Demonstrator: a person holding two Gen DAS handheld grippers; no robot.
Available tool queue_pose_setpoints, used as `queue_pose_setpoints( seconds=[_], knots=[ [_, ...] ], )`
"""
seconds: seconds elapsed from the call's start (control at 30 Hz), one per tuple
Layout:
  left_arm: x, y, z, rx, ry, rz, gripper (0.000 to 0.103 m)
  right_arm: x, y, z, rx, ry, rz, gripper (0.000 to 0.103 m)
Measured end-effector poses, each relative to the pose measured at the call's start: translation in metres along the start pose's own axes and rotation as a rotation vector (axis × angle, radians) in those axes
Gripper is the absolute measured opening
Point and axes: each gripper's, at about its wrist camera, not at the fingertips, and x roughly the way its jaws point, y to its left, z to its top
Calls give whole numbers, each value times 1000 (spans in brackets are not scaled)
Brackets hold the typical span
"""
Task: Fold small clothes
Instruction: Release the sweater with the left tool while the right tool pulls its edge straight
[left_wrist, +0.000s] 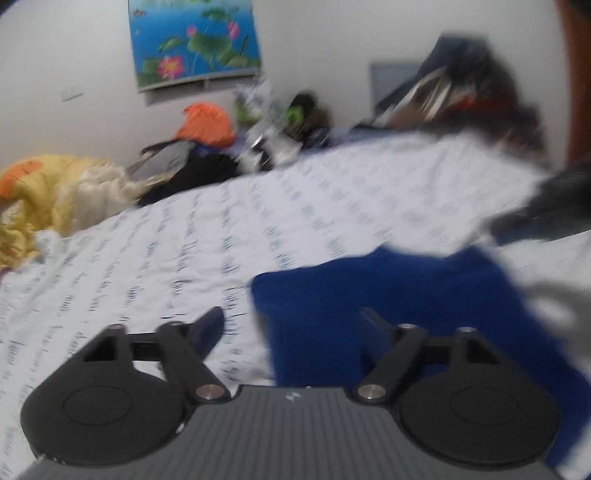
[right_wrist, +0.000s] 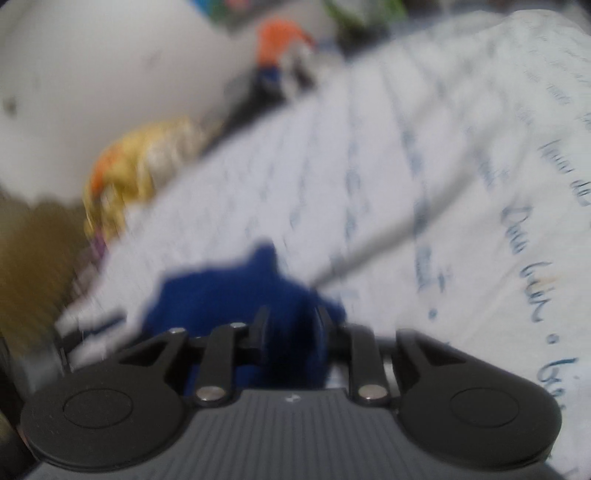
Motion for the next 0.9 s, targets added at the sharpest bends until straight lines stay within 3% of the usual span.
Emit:
queue_pose_setpoints(
  seconds=[0.03,0.13,0.3,0.4,0.6,0.77,0.83,0.9],
  knots=[
    [-10,-5,-1,-10,-7,-34,83,-6,-1,3,31,-23,39,25],
    [-19,-22,-9,2,22,-114,83,-1,2,10,84,56,99,26],
    [-17,-39,-29,37,80,-117,83,33,16,9,20,153,-33,26],
    [-21,-35,-37,17,95,-146,87,29,16,5,35,137,-19,26],
    [-23,-26,-45,-42,121,-132,89,21,-9,8,177,128,3,26],
    [-24,-27,-46,-54,132,-130,92,22,-9,7,175,140,-7,26],
    [-25,-28,-48,-51,137,-127,92,19,-7,9,171,128,-9,29],
    [-23,-28,-49,-57,147,-122,93,16,-9,10,173,119,-9,42]
  ],
)
